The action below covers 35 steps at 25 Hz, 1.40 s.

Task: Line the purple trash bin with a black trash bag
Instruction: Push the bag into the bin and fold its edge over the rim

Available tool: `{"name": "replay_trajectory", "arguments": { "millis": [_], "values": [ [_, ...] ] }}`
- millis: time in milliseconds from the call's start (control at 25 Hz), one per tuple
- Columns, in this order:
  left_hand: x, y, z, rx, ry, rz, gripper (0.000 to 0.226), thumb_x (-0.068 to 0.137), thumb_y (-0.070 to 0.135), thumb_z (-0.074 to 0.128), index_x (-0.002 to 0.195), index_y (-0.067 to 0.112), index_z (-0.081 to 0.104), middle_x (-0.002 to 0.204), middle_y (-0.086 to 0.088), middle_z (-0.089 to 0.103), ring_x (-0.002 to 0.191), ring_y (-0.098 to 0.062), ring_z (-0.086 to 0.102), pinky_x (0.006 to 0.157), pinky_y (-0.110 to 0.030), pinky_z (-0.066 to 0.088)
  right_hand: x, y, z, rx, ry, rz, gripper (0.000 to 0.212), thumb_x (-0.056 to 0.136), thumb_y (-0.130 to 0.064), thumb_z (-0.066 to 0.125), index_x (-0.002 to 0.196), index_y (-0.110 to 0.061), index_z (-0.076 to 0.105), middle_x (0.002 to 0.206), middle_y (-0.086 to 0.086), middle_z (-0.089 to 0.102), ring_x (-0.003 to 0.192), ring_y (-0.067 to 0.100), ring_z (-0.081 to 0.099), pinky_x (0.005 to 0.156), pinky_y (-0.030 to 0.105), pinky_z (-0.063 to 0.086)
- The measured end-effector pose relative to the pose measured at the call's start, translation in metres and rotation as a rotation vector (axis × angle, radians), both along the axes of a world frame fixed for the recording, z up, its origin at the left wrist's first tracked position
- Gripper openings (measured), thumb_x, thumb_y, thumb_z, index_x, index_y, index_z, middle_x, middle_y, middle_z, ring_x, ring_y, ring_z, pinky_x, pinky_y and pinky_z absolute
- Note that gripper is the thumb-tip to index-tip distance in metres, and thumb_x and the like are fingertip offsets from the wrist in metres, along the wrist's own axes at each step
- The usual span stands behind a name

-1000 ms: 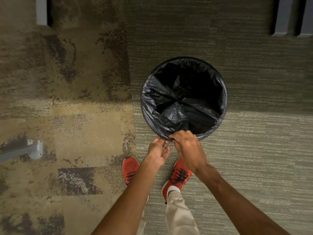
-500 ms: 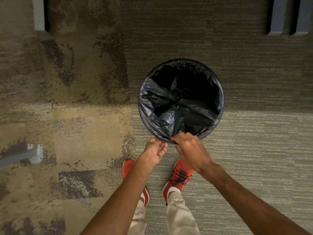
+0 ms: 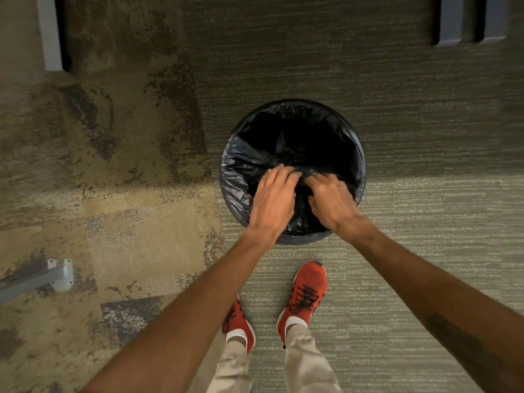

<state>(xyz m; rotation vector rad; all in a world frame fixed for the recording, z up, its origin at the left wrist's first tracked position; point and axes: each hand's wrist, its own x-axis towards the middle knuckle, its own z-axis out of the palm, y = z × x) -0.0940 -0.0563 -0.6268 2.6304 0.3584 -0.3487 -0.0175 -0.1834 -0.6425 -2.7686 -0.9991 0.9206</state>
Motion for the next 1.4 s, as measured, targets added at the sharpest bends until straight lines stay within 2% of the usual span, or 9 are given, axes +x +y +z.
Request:
{"name": "replay_trajectory", "arguments": {
  "millis": [160, 280, 520, 680, 880, 1000, 1120, 1280, 1400],
  "values": [
    [0.017, 0.019, -0.038, 0.260, 0.686, -0.204, 0.098, 0.080, 0.064, 0.069, 0.158, 0.023, 0.026, 0.170, -0.013, 0.005, 0.154, -0.043, -0.008, 0.120, -0.065, -0.006, 0.012, 0.008, -0.028, -0.367, 0.117, 0.144, 0.059, 0.093, -0.025, 0.063, 0.147, -0.020, 0.042, 0.146, 0.010, 0.048, 0.135, 0.033, 0.039, 0.111, 0.048, 0.032],
    [0.008, 0.022, -0.040, 0.221, 0.856, -0.191, 0.091, 0.082, 0.072, 0.059, 0.155, 0.025, 0.033, 0.170, -0.014, 0.000, 0.153, -0.043, -0.012, 0.119, -0.064, -0.009, 0.013, 0.010, -0.030, -0.426, 0.107, 0.123, 0.062, 0.093, -0.036, 0.065, 0.148, -0.019, 0.042, 0.146, 0.011, 0.047, 0.139, 0.035, 0.034, 0.112, 0.050, 0.028],
    [0.022, 0.001, -0.035, 0.292, 0.261, -0.112, 0.050, 0.093, 0.032, 0.065, 0.138, 0.014, 0.051, 0.139, -0.009, 0.055, 0.131, -0.031, 0.045, 0.104, -0.044, 0.040, 0.022, 0.030, -0.031, 0.142, 0.082, -0.108, 0.047, 0.089, -0.001, 0.060, 0.135, -0.009, 0.057, 0.133, 0.016, 0.053, 0.119, 0.037, 0.051, 0.097, 0.047, 0.047],
    [0.030, 0.017, -0.062, 0.234, 0.539, -0.030, 0.097, 0.085, 0.054, 0.070, 0.159, 0.020, 0.017, 0.167, -0.011, 0.016, 0.153, -0.042, 0.011, 0.122, -0.058, 0.012, 0.046, 0.028, -0.060, 0.023, 0.245, -0.174, 0.073, 0.085, 0.001, 0.068, 0.150, -0.014, 0.039, 0.151, 0.018, 0.034, 0.132, 0.042, 0.044, 0.111, 0.047, 0.040],
    [0.013, 0.025, -0.047, -0.104, 0.231, 0.029, 0.069, 0.099, 0.037, 0.059, 0.157, 0.015, 0.030, 0.167, -0.006, 0.023, 0.157, -0.028, 0.008, 0.127, -0.046, 0.011, 0.058, 0.010, -0.030, 0.300, 0.284, -0.449, 0.054, 0.092, -0.014, 0.069, 0.143, -0.015, 0.053, 0.140, 0.011, 0.059, 0.128, 0.026, 0.056, 0.105, 0.028, 0.041],
    [-0.010, 0.020, -0.007, -0.160, -0.143, 0.270, 0.048, 0.100, 0.022, 0.058, 0.147, 0.014, 0.050, 0.155, 0.000, 0.047, 0.147, -0.019, 0.033, 0.123, -0.035, 0.026, 0.024, -0.014, 0.020, 0.582, 0.215, -0.694, 0.042, 0.098, -0.013, 0.060, 0.139, -0.018, 0.057, 0.132, 0.002, 0.065, 0.115, 0.014, 0.064, 0.098, 0.023, 0.051],
    [-0.043, 0.010, 0.015, -0.108, -0.250, 0.664, 0.062, 0.098, 0.018, 0.059, 0.155, 0.016, 0.036, 0.162, 0.002, 0.034, 0.149, -0.015, 0.027, 0.125, -0.031, 0.019, -0.016, -0.045, 0.038, 0.584, 0.010, -0.999, 0.053, 0.094, -0.012, 0.061, 0.145, -0.018, 0.047, 0.139, 0.000, 0.051, 0.125, 0.020, 0.053, 0.106, 0.044, 0.048],
    [-0.061, -0.004, 0.007, -0.483, -0.065, 1.172, 0.085, 0.095, 0.026, 0.067, 0.162, 0.025, 0.014, 0.168, 0.006, 0.018, 0.154, -0.016, 0.020, 0.126, -0.043, 0.016, -0.049, -0.054, 0.019, 0.656, 0.457, -1.345, 0.073, 0.095, -0.013, 0.063, 0.157, -0.021, 0.026, 0.154, 0.001, 0.045, 0.136, 0.019, 0.049, 0.114, 0.052, 0.040],
    [-0.059, -0.007, 0.000, -0.693, -0.128, 1.364, 0.074, 0.097, 0.017, 0.065, 0.159, 0.025, 0.026, 0.163, 0.004, 0.033, 0.148, -0.015, 0.033, 0.121, -0.031, 0.025, -0.055, -0.048, 0.005, 0.743, 0.583, -1.464, 0.053, 0.097, -0.006, 0.059, 0.146, -0.018, 0.046, 0.134, -0.001, 0.066, 0.122, 0.018, 0.062, 0.111, 0.054, 0.044]
  ]
}}
